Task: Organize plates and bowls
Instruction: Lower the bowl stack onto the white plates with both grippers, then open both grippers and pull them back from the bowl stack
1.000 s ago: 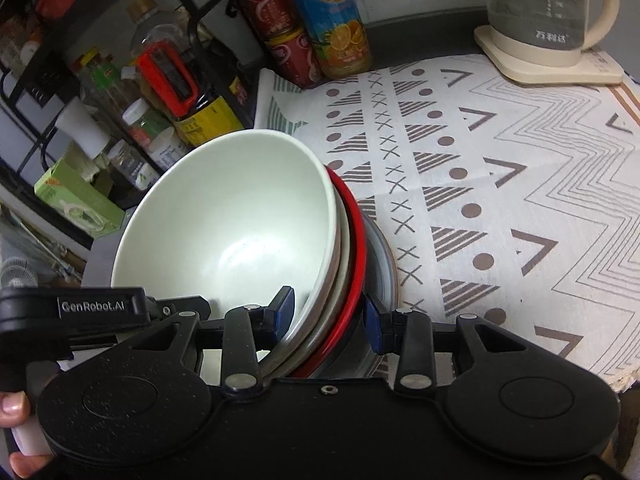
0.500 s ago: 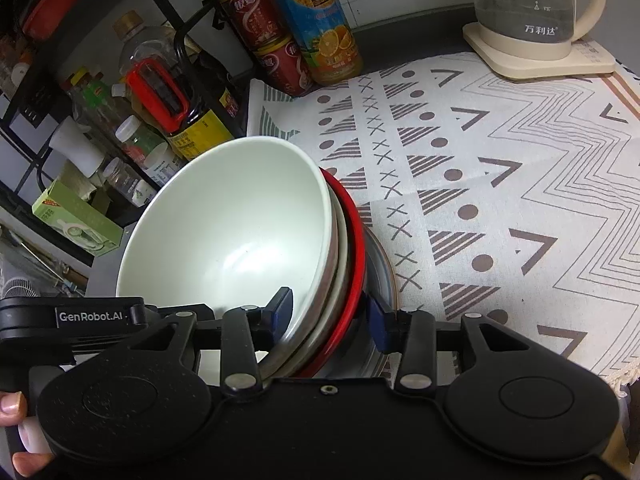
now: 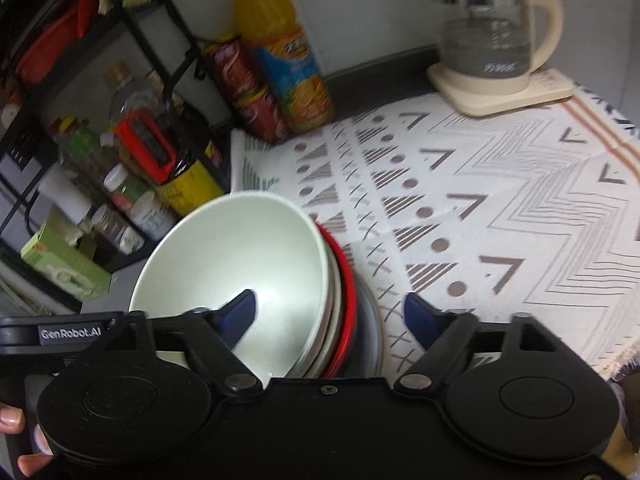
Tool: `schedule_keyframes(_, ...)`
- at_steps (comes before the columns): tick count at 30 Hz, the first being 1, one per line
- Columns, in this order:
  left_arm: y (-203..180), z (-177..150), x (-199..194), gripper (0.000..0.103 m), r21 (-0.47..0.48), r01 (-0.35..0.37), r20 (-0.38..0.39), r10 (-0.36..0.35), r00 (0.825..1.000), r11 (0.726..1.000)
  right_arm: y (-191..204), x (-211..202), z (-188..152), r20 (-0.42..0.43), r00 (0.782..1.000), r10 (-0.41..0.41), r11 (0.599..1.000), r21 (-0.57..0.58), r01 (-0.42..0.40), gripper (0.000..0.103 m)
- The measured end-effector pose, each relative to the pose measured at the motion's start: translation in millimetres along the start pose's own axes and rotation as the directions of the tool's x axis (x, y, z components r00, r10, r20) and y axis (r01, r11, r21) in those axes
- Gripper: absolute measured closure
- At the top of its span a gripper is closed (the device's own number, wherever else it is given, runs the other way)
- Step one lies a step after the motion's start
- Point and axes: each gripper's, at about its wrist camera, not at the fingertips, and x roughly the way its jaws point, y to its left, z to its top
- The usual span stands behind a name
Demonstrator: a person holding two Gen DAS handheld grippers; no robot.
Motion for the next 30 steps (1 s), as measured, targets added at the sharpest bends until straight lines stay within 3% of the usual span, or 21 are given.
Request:
schedule_keyframes(4,-0.1,2.2,-6.2,0.021,-0.008,0.029,0.021,-0.029,0.999,1.0,-1.2,-9.7,1.5,0.045,0.998,-0.036,0.999,-0.004,0.037,0.007)
schedule_keyframes(10,-1.4,0.7,-16.0,0.019,-0.016,0.008,0.081,-0.007,0.997,1.0,-6.4,-30.8,-2.5,0.094,0.993,-0.068,0.997,-0.016,0.069,0.001)
schedule_keyframes(15,-9.6,-7.5,-30.4,0.019,0.033,-0.024,0.166,0.018,0.986,0.999,-20.0,-58.1,-13.1,0.135,0.984,-0.12,0.993,0.01,0.12,0.0)
schedule_keyframes(30,-36.6,-69.0,-82.9,0.019,0.111,-0.043,0.234,0.016,0.972,0.993,-38.0,-143.9,-64.7,0.26,0.951,-0.166,0.986,0.053,0.158,0.0)
